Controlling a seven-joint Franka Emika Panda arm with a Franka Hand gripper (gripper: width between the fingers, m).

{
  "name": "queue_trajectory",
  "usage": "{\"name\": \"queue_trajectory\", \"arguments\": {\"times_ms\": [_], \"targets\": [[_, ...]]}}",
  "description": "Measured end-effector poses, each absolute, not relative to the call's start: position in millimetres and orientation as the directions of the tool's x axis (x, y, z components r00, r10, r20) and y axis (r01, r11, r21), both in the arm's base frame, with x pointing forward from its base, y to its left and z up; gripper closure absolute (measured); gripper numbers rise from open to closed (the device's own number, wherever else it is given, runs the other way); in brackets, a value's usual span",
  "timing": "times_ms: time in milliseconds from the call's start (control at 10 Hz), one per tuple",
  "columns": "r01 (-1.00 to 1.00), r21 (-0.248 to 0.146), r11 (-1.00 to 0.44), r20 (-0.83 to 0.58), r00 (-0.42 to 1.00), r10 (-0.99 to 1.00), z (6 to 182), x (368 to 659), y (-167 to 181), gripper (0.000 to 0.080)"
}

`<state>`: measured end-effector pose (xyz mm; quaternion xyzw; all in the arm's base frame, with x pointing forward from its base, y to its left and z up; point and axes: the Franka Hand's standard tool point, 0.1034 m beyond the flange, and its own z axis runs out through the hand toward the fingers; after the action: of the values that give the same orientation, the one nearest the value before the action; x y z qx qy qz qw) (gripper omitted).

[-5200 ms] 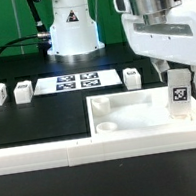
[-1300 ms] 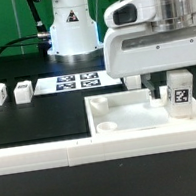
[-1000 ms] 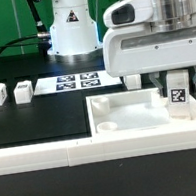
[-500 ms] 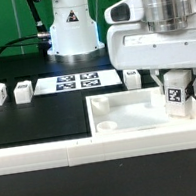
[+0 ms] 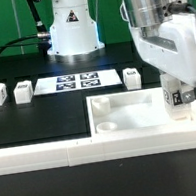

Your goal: Assemble square table

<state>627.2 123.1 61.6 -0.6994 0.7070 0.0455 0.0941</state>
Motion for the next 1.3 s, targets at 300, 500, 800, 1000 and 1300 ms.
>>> {"name": "queue_trajectory", "arguments": {"times_ms": [300,500,800,1000,1300], "targets": [[-0.996,-0.079,-0.049,-0.188,0.063,-0.980,61.4,626.8,123.7,0.0317],[-0.895,-0.146,-0.421,-0.138,0.439,-0.888,67.4,627.2,124.8,0.0182],[-0.804,-0.164,-0.572,-0.109,0.591,-0.799,65.1,626.4,123.6,0.0151],[-0.581,-0.132,-0.803,-0.048,0.813,-0.580,67.4,625.1,117.4,0.0150],[-0.114,-0.062,-0.992,-0.003,0.993,-0.114,70.8,625.9,120.7,0.0150]]}}
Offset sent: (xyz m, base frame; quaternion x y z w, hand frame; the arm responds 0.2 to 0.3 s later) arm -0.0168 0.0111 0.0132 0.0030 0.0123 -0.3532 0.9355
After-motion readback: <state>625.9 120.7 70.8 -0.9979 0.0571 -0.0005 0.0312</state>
